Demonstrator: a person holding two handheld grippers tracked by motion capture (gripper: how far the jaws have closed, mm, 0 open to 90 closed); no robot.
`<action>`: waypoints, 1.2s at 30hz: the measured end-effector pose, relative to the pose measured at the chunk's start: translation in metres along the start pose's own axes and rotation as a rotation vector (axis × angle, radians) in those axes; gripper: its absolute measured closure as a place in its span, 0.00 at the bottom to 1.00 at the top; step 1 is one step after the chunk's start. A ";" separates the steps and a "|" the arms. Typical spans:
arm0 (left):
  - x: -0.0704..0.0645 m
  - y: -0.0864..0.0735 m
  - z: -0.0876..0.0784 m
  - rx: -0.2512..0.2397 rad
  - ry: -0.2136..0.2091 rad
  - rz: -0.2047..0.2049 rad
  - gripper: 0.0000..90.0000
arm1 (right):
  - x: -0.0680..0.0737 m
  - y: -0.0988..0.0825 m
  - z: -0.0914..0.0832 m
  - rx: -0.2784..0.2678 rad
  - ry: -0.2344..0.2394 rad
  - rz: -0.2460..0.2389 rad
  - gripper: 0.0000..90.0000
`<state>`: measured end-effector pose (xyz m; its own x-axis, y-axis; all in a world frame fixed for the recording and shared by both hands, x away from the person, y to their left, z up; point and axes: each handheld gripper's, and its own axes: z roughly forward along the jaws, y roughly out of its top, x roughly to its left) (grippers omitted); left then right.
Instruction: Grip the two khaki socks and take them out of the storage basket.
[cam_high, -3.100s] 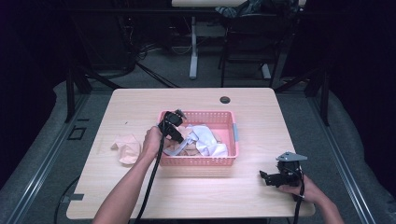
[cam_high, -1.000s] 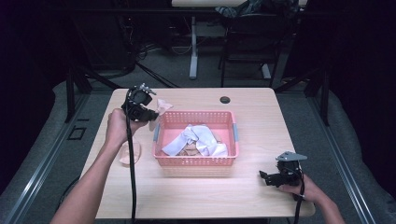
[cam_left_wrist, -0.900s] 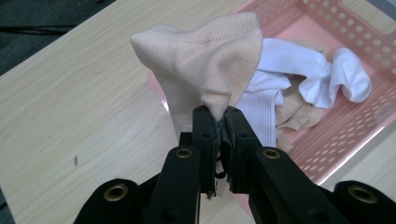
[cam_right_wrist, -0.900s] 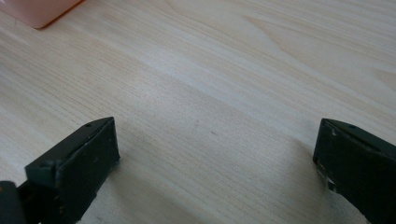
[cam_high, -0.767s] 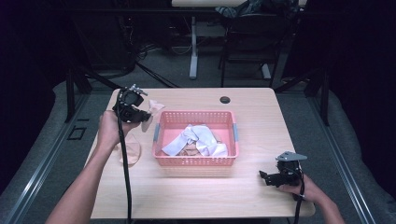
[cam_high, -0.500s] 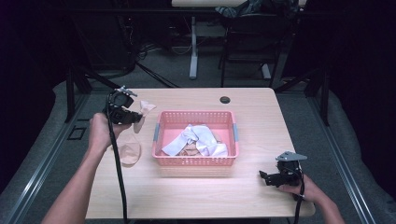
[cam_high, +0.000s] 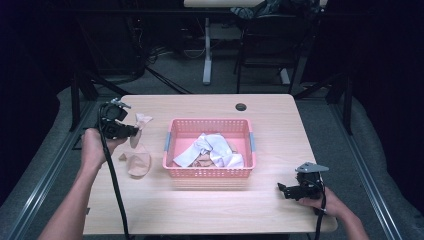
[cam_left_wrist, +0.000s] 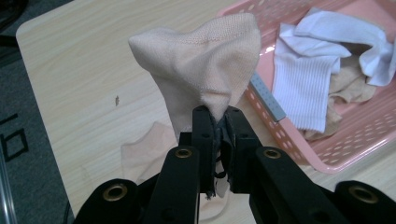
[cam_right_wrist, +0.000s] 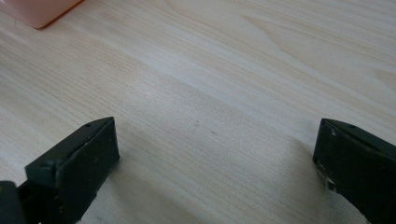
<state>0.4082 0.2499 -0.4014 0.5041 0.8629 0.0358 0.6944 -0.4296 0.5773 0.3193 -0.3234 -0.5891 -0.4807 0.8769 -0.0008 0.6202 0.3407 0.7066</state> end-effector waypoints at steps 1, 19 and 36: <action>0.001 -0.002 0.001 0.008 -0.003 -0.002 0.94 | 0.000 0.000 0.000 0.000 0.000 0.000 0.00; 0.022 -0.042 0.052 0.100 -0.028 -0.121 0.93 | 0.000 0.000 0.000 -0.002 0.003 0.002 0.00; 0.034 -0.066 0.113 0.183 -0.093 -0.255 0.90 | 0.000 0.000 0.000 0.000 0.000 0.000 0.00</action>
<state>0.4371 0.2774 -0.5308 0.3407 0.9246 -0.1704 0.8808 -0.2504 0.4019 0.3192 -0.3235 -0.5891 -0.4808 0.8768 -0.0007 0.6203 0.3407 0.7065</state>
